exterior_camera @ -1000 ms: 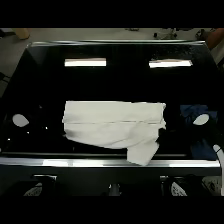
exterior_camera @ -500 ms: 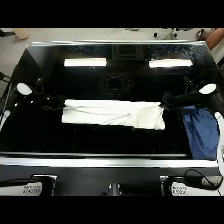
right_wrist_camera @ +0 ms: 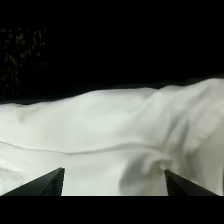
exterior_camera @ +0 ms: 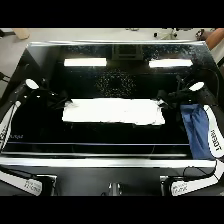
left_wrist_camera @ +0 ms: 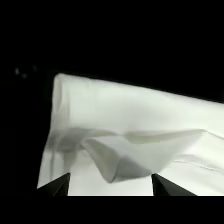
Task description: Fold the shirts.
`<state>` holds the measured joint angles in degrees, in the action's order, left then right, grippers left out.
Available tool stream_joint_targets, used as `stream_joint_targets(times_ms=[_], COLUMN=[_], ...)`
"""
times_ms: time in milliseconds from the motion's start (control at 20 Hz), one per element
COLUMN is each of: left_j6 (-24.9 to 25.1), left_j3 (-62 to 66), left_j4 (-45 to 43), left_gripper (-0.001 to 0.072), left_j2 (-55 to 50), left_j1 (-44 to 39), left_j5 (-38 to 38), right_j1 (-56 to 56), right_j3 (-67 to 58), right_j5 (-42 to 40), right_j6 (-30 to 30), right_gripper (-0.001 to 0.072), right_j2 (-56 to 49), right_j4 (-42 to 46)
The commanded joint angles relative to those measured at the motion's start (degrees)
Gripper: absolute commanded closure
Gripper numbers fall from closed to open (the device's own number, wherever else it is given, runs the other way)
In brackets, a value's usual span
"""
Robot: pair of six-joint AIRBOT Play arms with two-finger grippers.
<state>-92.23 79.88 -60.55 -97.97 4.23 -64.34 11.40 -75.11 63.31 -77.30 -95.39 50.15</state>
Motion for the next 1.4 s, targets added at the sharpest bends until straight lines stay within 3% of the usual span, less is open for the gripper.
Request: stream_joint_targets(times_ms=[0, 100, 350, 450, 500, 550, 600, 650, 700, 750, 1000, 1250, 1350], left_j6=[1.9, 3.4, 3.7, 3.8, 3.8, 3.8, 3.8, 3.8, 3.7, 3.7, 4.0, 16.6, 20.2], left_j3=[0.5, 0.4, 0.4, 0.4, 0.4, 0.3, -0.1, -0.8, -1.6, -2.4, -2.6, 3.2, 6.6], left_j4=[0.6, 0.6, 0.9, 1.3, 1.3, 1.3, 1.3, 1.4, 1.9, 3.3, 25.8, 54.6, 60.3], left_gripper=[0.0097, 0.0097, 0.0097, 0.0097, 0.0099, 0.0106, 0.0117, 0.0227, 0.06, 0.0679, 0.068, 0.068, 0.068], left_j2=[3.7, 7.0, 13.8, 15.3, 15.5, 15.5, 15.2, 14.6, 13.7, 12.3, -2.1, -15.4, -18.9], left_j1=[2.9, 3.2, 1.9, 0.7, -0.5, -2.0, -4.1, -6.8, -9.7, -13.1, -30.7, -44.5, -47.2], left_j5=[-3.0, -3.8, -3.9, -4.1, -4.4, -4.3, -3.3, -1.4, 1.1, 4.5, 21.2, 23.7, 22.9], right_j1=[2.2, 1.9, -1.1, -1.7, -1.9, -2.0, -2.0, -2.0, -2.0, -2.0, -3.1, -4.9, -4.9], right_j3=[-1.5, -0.6, 1.6, 1.6, 1.5, 1.0, -0.3, -1.7, -3.3, -5.0, -7.0, -7.0, -7.0], right_j5=[10.0, 14.8, 11.6, 9.7, 8.3, 8.5, 10.5, 12.0, 13.3, 14.6, 19.8, 24.4, 24.2], right_j6=[-1.8, -2.0, -1.3, -4.2, -5.7, -7.1, -8.1, -7.5, -7.3, -7.4, -9.1, -11.7, -12.0], right_gripper=[0.0, -0.0002, 0.0, 0.0037, 0.0242, 0.0629, 0.0686, 0.0687, 0.0687, 0.0688, 0.0687, 0.0686, 0.0686], right_j2=[1.3, 0.2, -4.0, -5.2, -5.2, -5.1, -4.7, -3.7, -2.2, -0.1, 13.9, 26.1, 28.9], right_j4=[12.0, 13.6, 11.3, 11.4, 11.1, 10.4, 9.6, 8.5, 7.9, 6.6, 2.1, 2.0, 2.4])
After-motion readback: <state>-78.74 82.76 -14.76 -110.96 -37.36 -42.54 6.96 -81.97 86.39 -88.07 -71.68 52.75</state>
